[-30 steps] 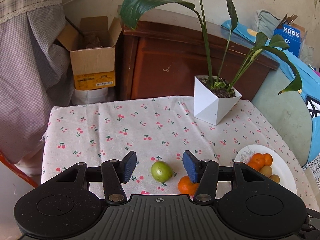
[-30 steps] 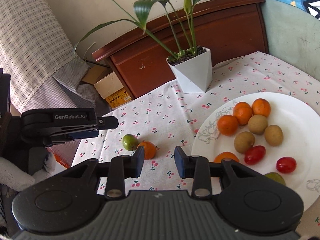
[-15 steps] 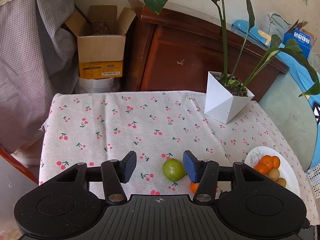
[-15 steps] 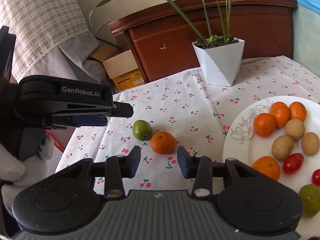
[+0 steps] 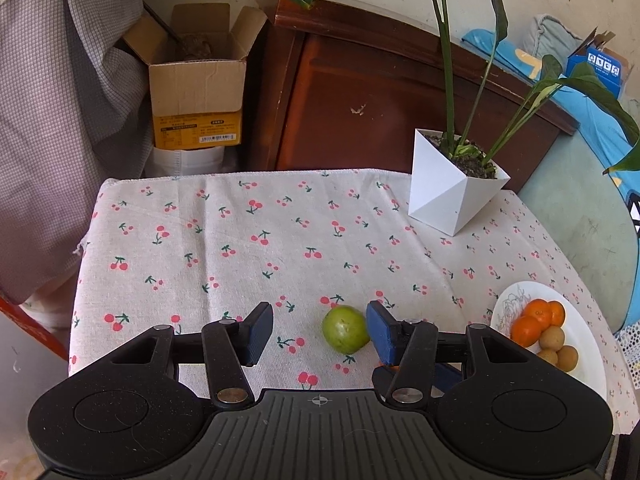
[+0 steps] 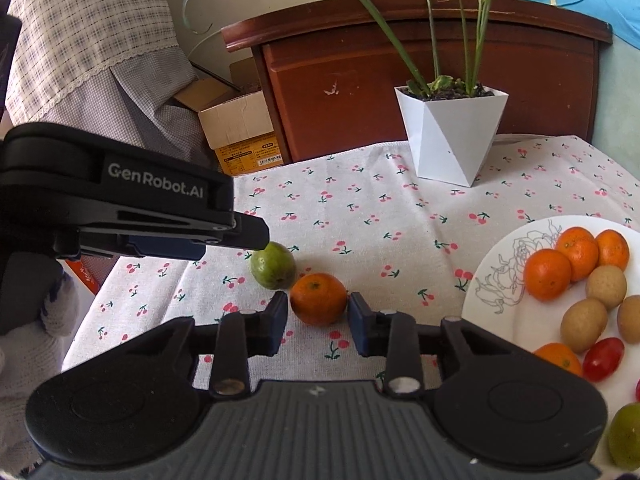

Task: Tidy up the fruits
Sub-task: 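Grasp a green lime with the left gripper while the right grasps a mandarin orange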

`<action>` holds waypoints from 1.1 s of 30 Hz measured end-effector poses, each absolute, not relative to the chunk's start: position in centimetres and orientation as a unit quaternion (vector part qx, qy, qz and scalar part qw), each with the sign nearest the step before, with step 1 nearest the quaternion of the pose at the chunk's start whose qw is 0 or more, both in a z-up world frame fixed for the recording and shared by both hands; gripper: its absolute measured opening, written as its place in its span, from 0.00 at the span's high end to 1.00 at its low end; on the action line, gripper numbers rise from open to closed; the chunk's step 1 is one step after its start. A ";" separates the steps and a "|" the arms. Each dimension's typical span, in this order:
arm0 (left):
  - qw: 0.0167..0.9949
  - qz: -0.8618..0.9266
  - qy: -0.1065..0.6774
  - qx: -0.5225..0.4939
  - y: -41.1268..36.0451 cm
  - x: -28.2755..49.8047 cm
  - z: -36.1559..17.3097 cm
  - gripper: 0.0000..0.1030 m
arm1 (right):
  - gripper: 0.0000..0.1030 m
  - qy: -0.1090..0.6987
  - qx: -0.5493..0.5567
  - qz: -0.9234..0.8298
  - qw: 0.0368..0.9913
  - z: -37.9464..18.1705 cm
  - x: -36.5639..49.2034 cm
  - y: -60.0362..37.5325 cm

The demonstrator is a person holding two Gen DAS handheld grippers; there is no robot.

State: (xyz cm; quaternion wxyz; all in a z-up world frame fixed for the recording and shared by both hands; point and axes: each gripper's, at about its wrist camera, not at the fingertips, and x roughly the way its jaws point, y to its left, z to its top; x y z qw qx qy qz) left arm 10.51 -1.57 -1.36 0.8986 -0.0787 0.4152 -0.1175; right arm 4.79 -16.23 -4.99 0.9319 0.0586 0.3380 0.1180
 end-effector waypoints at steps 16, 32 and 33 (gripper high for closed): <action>0.897 -0.137 0.417 -0.044 -4.4 10.4 -3.0 0.55 | 0.70 0.357 0.096 0.087 0.925 -4.6 2.7 -19.1; 0.906 -0.138 0.400 -0.016 -5.0 10.6 -4.0 0.71 | 0.66 0.350 0.106 0.091 0.926 -4.7 2.8 -19.0; 0.906 -0.140 0.399 -0.015 -5.1 10.5 -3.9 0.71 | 0.68 0.351 0.104 0.094 0.926 -4.7 2.8 -19.0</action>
